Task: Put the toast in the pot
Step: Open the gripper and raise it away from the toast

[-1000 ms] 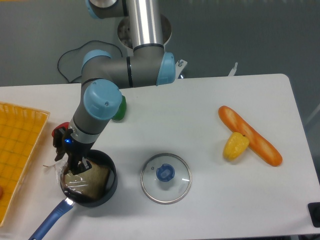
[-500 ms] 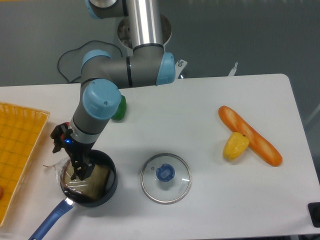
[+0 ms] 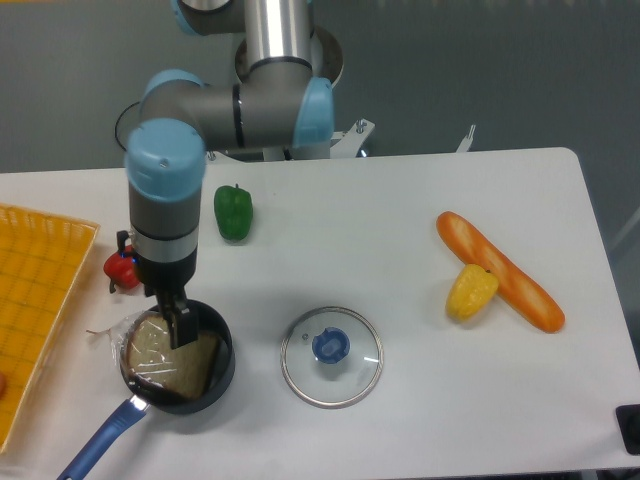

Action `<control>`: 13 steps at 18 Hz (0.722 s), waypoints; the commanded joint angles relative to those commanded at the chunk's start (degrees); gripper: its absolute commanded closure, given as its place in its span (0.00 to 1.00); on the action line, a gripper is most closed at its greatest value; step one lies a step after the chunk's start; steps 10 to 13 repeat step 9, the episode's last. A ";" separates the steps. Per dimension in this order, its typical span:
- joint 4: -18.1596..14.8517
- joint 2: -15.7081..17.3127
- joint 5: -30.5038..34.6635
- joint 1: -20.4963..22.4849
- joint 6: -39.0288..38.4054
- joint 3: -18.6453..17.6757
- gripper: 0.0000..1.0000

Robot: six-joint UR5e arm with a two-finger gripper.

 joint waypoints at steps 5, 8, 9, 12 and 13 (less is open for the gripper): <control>-0.17 0.52 3.80 -0.36 0.00 -0.61 0.00; -0.09 0.70 3.80 -0.36 0.00 -0.88 0.00; -0.09 0.62 3.80 -0.36 -0.09 -0.88 0.00; -0.09 0.62 3.80 -0.36 -0.09 -0.88 0.00; -0.09 0.62 3.80 -0.36 -0.09 -0.88 0.00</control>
